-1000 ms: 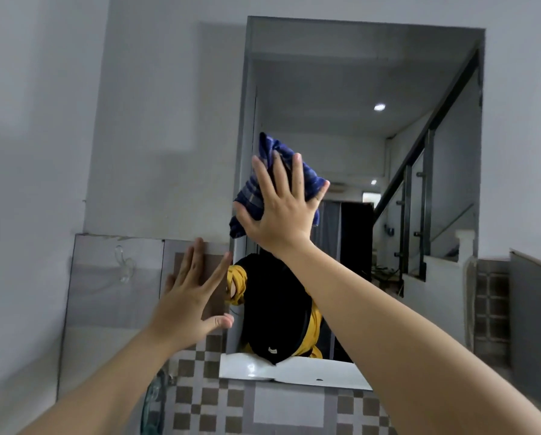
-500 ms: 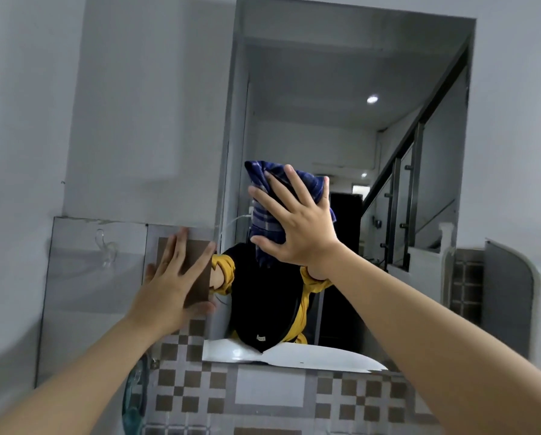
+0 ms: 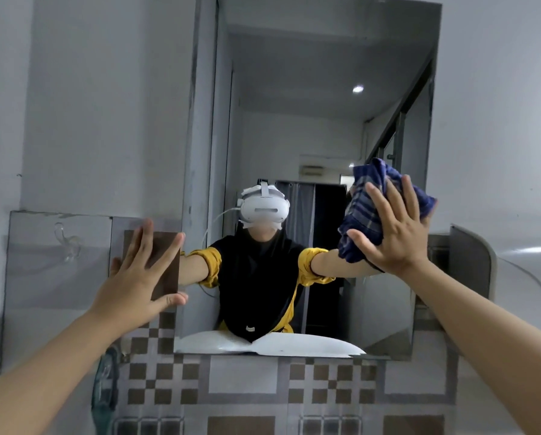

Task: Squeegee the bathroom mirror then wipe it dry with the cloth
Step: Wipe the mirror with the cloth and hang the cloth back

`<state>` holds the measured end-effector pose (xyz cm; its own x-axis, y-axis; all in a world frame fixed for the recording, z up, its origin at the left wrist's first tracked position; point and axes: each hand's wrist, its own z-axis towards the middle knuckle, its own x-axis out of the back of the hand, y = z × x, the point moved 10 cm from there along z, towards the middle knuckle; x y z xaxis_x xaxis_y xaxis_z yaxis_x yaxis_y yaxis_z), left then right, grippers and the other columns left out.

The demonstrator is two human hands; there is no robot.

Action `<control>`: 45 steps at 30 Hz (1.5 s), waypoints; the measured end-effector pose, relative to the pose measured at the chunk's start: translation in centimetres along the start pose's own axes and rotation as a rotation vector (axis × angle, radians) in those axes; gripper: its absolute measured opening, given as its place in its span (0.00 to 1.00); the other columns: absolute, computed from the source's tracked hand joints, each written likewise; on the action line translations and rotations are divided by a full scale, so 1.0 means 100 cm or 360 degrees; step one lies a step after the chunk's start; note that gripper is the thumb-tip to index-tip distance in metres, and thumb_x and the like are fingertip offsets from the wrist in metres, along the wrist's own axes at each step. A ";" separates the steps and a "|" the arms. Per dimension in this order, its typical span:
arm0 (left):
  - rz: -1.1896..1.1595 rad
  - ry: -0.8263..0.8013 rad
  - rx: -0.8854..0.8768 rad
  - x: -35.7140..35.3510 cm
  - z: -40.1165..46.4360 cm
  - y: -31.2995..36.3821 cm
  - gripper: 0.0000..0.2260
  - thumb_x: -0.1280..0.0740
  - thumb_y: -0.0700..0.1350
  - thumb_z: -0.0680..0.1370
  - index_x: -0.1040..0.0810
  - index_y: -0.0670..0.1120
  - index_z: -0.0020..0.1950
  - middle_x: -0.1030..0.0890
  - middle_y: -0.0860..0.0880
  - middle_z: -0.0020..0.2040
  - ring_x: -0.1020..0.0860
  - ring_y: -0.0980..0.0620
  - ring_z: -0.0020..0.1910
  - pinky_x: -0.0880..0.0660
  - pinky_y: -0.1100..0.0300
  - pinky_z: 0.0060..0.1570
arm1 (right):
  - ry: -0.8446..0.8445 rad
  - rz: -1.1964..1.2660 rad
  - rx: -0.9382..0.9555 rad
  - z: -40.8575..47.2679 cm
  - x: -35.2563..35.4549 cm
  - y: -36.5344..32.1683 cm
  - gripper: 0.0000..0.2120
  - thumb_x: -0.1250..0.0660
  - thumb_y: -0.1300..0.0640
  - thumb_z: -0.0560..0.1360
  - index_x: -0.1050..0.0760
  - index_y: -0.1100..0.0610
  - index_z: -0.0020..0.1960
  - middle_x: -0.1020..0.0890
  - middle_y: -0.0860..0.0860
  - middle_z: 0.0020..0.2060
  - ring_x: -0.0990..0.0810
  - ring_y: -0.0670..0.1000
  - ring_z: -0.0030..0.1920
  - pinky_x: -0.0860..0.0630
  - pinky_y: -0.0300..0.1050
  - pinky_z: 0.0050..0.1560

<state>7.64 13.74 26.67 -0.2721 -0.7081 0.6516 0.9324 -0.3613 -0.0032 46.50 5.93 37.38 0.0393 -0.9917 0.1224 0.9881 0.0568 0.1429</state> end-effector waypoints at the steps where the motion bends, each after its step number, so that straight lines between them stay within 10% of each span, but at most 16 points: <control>1: 0.0007 0.0004 0.0005 0.001 0.000 0.000 0.48 0.38 0.68 0.64 0.68 0.64 0.71 0.72 0.47 0.74 0.65 0.44 0.73 0.43 0.32 0.65 | 0.0030 0.0029 -0.0108 -0.004 0.002 0.006 0.37 0.48 0.30 0.72 0.40 0.49 0.74 0.33 0.56 0.73 0.45 0.59 0.76 0.43 0.69 0.69; 9: -0.0060 0.0021 0.0015 -0.007 -0.020 0.004 0.40 0.45 0.68 0.68 0.60 0.60 0.75 0.66 0.46 0.76 0.60 0.41 0.74 0.37 0.30 0.62 | 0.0196 0.0388 -0.0909 -0.062 -0.008 0.007 0.37 0.42 0.36 0.72 0.45 0.50 0.76 0.41 0.57 0.76 0.52 0.61 0.77 0.48 0.60 0.75; 14: -0.0106 -0.0007 -0.0034 -0.022 -0.045 0.010 0.40 0.49 0.72 0.67 0.57 0.60 0.75 0.63 0.45 0.77 0.58 0.39 0.74 0.33 0.34 0.60 | 0.0061 0.0240 -0.0991 -0.063 -0.018 -0.045 0.38 0.47 0.32 0.71 0.47 0.47 0.76 0.42 0.53 0.77 0.51 0.58 0.77 0.53 0.75 0.68; 30: -0.0084 -0.0098 -0.0057 -0.049 -0.064 -0.001 0.38 0.48 0.70 0.69 0.55 0.59 0.75 0.59 0.42 0.77 0.55 0.38 0.75 0.30 0.32 0.58 | -0.0105 0.0176 0.0129 -0.009 -0.052 -0.270 0.35 0.42 0.32 0.70 0.38 0.44 0.74 0.35 0.50 0.75 0.45 0.57 0.77 0.57 0.75 0.67; 45: 0.0053 -0.0036 -0.0110 -0.047 -0.061 0.003 0.39 0.49 0.70 0.68 0.49 0.56 0.76 0.58 0.41 0.77 0.53 0.35 0.74 0.31 0.30 0.55 | -0.0101 -0.0104 0.0449 -0.075 -0.033 -0.117 0.36 0.40 0.31 0.69 0.35 0.46 0.72 0.27 0.54 0.69 0.39 0.60 0.74 0.44 0.78 0.64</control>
<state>7.70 13.22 18.98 -0.2353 -0.7067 0.6673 0.9221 -0.3794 -0.0767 35.95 7.63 27.93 -0.0412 -0.9856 0.1641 0.9074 0.0318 0.4190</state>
